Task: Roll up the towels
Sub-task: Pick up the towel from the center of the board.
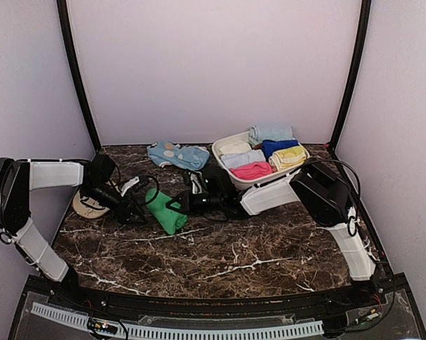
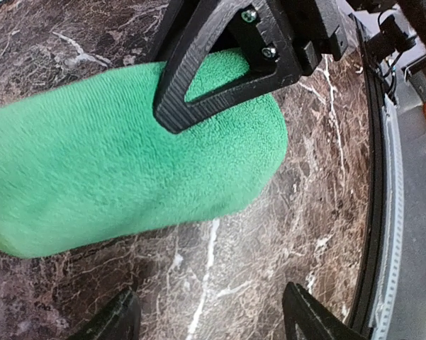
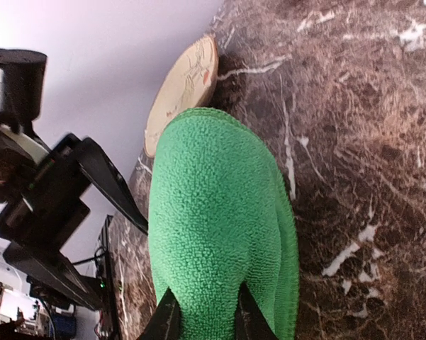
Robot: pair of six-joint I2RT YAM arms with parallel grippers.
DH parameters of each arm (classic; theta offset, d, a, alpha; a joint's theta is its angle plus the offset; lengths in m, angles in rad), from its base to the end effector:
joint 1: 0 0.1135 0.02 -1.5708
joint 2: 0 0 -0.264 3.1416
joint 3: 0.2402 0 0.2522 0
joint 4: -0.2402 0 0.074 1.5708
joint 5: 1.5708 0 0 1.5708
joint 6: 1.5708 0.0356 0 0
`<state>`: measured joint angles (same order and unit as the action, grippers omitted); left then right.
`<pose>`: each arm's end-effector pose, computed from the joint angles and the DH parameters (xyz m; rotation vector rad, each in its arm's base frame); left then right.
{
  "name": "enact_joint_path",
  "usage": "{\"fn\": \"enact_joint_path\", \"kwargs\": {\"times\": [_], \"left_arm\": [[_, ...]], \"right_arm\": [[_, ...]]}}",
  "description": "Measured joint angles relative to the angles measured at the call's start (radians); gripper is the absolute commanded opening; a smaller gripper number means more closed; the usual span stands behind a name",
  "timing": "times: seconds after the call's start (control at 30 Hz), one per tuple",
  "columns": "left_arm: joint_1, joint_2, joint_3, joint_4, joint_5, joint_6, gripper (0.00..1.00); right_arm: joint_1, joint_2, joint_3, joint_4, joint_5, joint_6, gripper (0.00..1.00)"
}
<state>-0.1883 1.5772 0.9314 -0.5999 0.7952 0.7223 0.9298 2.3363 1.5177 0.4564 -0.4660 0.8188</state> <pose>0.2752 -0.0783 0.1842 1.2459 2.1557 -0.8988 0.2940 0.4208 0.1285 -0.4880 2.2038 1.5189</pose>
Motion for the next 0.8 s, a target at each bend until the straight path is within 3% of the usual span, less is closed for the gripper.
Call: {"fn": "enact_joint_path", "kwargs": {"times": [0.23,0.47,0.7,0.8], "left_arm": [[0.000,0.036,0.042,0.012,0.111,-0.162,0.78],[0.013,0.036,0.135,0.030,0.206,-0.320,0.81],[0.042,0.020,0.179,-0.011,0.218,-0.338,0.84],[0.066,0.008,0.179,-0.003,0.243,-0.370,0.92]], "right_arm": [[0.012,0.002,-0.007,0.214,0.096,0.152,0.00],[0.049,-0.007,0.000,0.256,0.178,0.142,0.00],[0.045,-0.080,-0.052,0.264,0.221,0.098,0.00],[0.045,-0.085,-0.048,0.275,0.224,0.091,0.00]]}}
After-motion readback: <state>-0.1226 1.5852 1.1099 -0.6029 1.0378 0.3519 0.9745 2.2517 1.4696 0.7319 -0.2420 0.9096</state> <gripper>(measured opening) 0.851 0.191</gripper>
